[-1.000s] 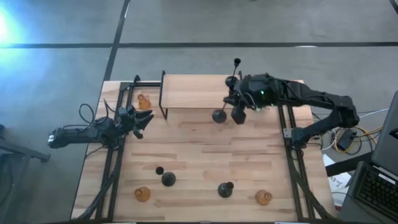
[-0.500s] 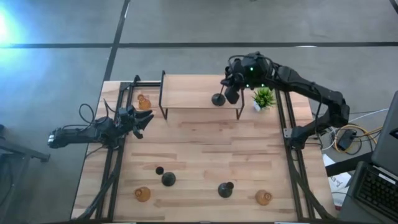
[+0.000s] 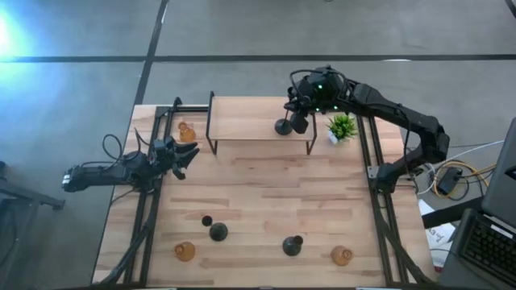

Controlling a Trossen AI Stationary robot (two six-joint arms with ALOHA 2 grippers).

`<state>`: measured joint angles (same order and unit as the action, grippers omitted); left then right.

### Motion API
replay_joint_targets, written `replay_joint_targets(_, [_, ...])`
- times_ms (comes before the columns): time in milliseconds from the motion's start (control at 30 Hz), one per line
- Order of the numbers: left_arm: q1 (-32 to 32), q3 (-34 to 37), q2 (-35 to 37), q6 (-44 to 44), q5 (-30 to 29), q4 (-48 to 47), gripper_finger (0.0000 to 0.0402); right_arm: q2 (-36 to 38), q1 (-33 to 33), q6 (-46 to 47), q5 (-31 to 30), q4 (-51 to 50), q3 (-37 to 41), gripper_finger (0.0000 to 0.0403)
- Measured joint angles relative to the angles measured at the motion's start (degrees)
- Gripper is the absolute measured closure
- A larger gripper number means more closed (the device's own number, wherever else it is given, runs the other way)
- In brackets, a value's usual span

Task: Pick & Place candle stick holders
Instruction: Put the black candle holder on the shelf

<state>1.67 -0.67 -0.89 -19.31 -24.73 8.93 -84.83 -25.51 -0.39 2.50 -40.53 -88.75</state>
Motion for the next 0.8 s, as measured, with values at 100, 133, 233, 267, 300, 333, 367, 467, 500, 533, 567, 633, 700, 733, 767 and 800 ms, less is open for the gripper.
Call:
replay_joint_targets(100, [0.0,0.0,0.0,0.0,0.0,0.0,0.0252,-0.7,-0.5,-0.3,0.4,0.0,0.0,0.0394])
replay_joint_targets(133, [0.0,0.0,0.0,0.0,0.0,0.0,0.0252,-0.8,-0.8,-0.3,0.5,0.0,0.0,0.0394])
replay_joint_targets(233, [0.0,0.0,0.0,0.0,0.0,0.0,0.0252,-1.1,-1.4,-0.3,1.2,0.2,0.0,0.0394])
replay_joint_targets(267, [0.0,0.0,0.0,0.0,0.0,0.0,0.0252,-1.2,-1.5,-0.3,1.8,0.2,0.0,0.0394])
replay_joint_targets(300, [0.0,0.0,0.0,0.0,0.0,0.0,0.0252,-1.3,-1.7,-0.2,2.2,0.2,0.0,0.0394])
replay_joint_targets(333, [0.0,0.0,0.0,0.0,0.0,0.0,0.0252,-1.4,-1.7,-0.3,2.3,0.2,0.0,0.0394])
replay_joint_targets(367, [0.0,0.0,0.0,0.0,0.0,0.0,0.0252,-1.5,-1.7,-0.3,2.3,0.2,0.0,0.0394])
replay_joint_targets(467, [0.0,0.0,0.0,0.0,0.0,0.0,0.0252,-1.9,-1.7,-0.3,2.5,0.2,0.0,0.0394])
replay_joint_targets(500, [0.0,0.0,0.0,0.0,0.0,0.0,0.0252,-2.1,-1.6,-0.3,2.7,0.2,0.0,0.0394])
replay_joint_targets(533, [0.0,0.0,0.0,0.0,0.0,0.0,0.0252,-2.3,-1.6,-0.2,2.6,0.4,0.0,0.0394])
replay_joint_targets(567, [0.0,0.0,0.0,0.0,0.0,0.0,0.0252,-2.3,-1.6,-0.2,2.7,0.3,0.0,0.0394])
replay_joint_targets(633, [0.0,0.0,0.0,0.0,0.0,0.0,0.0252,-2.3,-1.6,-0.2,2.7,0.3,0.0,0.0393])
replay_joint_targets(700, [0.0,0.0,0.0,0.0,0.0,0.0,0.0252,-2.3,-1.6,-0.3,2.7,0.3,0.0,0.0388])
replay_joint_targets(733, [0.0,0.0,0.0,0.0,0.0,0.0,0.0252,-2.3,-1.6,-0.3,2.7,0.2,0.0,0.0385])
replay_joint_targets(767, [0.0,0.0,0.0,0.0,0.0,0.0,0.0252,-2.3,-1.7,-0.3,2.7,0.2,0.0,0.0382])
replay_joint_targets(800, [0.0,0.0,0.0,0.0,0.0,0.0,0.0252,-2.3,-1.7,-0.3,2.7,0.2,0.0,0.0379])
